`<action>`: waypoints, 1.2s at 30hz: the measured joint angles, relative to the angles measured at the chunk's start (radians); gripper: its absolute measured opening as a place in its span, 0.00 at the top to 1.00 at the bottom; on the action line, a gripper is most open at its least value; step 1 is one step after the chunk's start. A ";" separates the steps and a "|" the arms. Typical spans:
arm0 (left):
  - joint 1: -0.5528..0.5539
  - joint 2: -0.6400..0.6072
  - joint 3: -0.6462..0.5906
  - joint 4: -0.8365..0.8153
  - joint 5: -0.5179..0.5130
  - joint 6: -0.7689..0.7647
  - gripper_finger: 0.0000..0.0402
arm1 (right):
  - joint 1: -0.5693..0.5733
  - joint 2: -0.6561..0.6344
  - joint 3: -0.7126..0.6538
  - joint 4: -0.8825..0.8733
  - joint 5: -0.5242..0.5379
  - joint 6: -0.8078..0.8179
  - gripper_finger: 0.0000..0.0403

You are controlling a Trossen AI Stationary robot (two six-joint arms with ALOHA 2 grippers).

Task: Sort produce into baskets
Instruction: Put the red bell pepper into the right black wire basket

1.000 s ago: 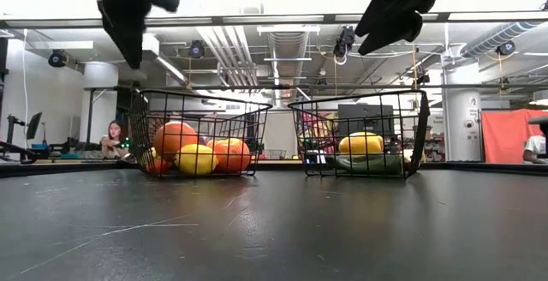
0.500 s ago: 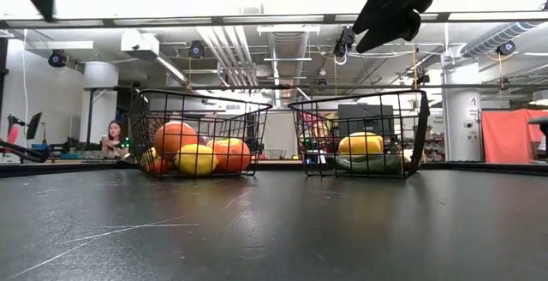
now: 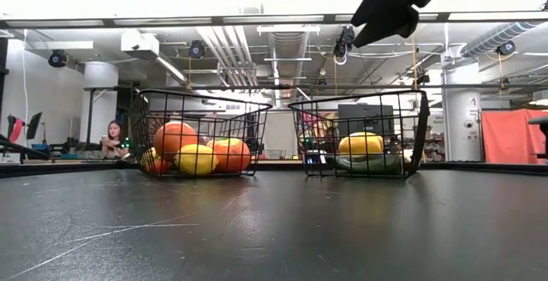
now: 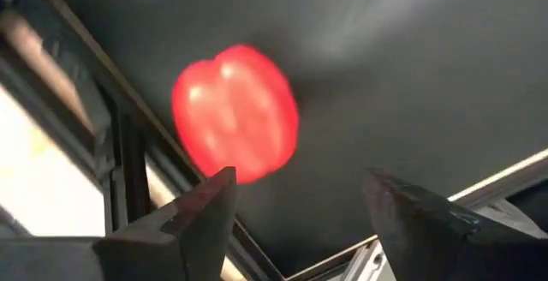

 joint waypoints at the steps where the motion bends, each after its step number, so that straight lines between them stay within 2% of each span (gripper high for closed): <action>1: -0.020 0.010 0.000 -0.001 0.003 -0.038 0.40 | 0.000 0.000 0.000 0.002 0.000 -0.004 0.32; 7: -0.084 0.046 0.000 -0.046 0.010 -0.200 0.27 | -0.001 0.000 -0.001 0.047 -0.040 -0.039 0.32; 13: -0.087 0.094 -0.001 -0.077 0.013 -0.212 0.14 | 0.000 0.000 -0.001 0.092 -0.069 -0.086 0.32; 24: -0.081 0.125 -0.009 -0.076 0.001 -0.224 0.13 | 0.000 0.000 -0.002 0.102 -0.073 -0.110 0.32; 36: -0.053 0.125 -0.127 0.032 0.000 -0.221 0.13 | -0.001 0.000 -0.002 0.102 -0.073 -0.131 0.32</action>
